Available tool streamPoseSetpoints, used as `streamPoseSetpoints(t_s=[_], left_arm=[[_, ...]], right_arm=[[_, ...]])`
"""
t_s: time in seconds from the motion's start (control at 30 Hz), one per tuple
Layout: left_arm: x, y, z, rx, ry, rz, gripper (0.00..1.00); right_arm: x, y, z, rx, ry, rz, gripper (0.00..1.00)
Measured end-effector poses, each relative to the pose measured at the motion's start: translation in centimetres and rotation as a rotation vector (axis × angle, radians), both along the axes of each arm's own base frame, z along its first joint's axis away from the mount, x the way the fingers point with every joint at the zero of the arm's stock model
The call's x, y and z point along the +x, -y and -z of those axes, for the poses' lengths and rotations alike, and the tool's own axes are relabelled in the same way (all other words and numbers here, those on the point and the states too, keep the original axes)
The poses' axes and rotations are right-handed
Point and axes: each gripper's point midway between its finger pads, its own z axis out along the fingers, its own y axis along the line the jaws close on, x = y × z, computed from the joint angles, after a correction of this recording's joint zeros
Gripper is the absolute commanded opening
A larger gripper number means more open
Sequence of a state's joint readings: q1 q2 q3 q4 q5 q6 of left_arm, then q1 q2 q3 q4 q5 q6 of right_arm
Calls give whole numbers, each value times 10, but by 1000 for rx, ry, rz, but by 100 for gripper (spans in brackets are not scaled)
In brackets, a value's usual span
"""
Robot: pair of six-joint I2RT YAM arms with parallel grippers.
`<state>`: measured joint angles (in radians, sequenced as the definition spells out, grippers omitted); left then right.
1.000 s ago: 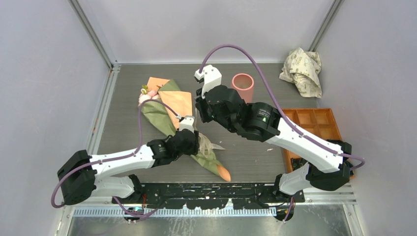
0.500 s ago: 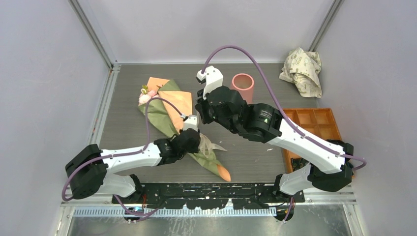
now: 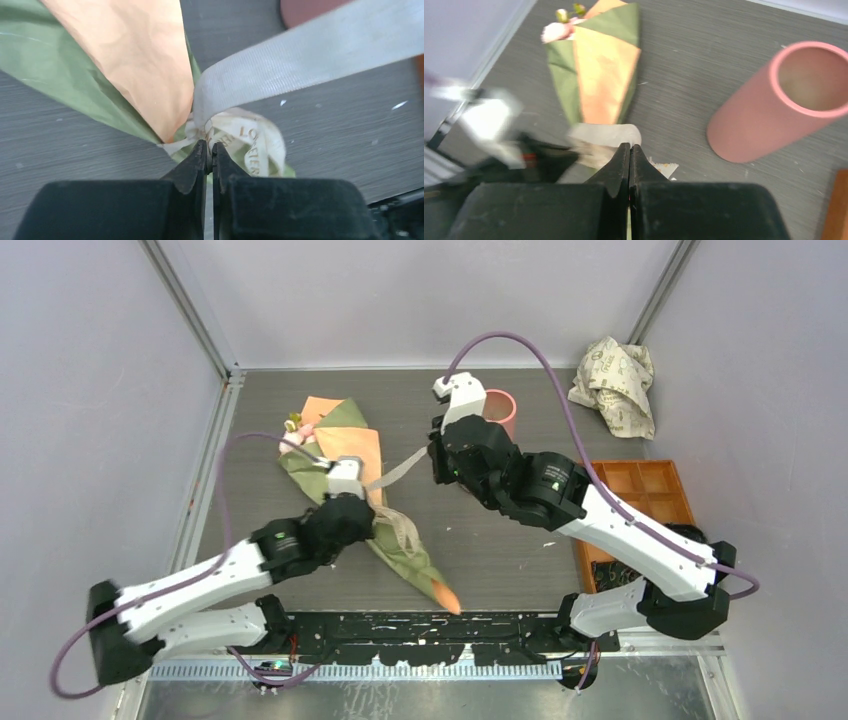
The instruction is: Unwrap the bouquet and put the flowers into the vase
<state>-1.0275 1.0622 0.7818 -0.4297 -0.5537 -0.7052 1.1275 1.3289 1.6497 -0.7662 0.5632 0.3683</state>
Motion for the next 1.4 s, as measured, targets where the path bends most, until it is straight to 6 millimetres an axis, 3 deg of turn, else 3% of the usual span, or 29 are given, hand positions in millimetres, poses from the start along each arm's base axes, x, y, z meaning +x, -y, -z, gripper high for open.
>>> streamPoseSetpoints(t_s=[0.17, 0.33, 0.47, 0.6, 0.77, 0.93, 1.07, 1.2, 1.33, 1.4], left_arm=[[-16, -62, -87, -175, 131, -143, 2], [-29, -118, -121, -230, 192, -286, 2], [-35, -141, -120, -196, 185, -357, 2], [-38, -149, -114, -182, 168, -390, 2], [-42, -166, -109, -141, 165, -436, 2], [-49, -189, -127, -151, 180, -504, 2], [-56, -215, -149, -185, 216, -587, 2], [-61, -236, -155, -182, 244, -645, 3], [-65, -246, -154, -179, 255, -659, 18], [-66, -249, -155, -176, 260, -654, 40]], right_arm=[[20, 40, 12, 3, -25, 128, 1], [26, 59, 28, -7, -56, 194, 1], [27, 71, 49, -36, -99, 231, 1], [30, 92, 66, -58, -135, 292, 1], [39, 147, 69, -77, -137, 454, 1], [37, 192, 74, -113, -143, 580, 1], [36, 204, 85, -146, -161, 619, 1], [35, 207, 98, -174, -185, 624, 1], [33, 207, 103, -182, -200, 623, 1], [31, 206, 105, -183, -209, 618, 7]])
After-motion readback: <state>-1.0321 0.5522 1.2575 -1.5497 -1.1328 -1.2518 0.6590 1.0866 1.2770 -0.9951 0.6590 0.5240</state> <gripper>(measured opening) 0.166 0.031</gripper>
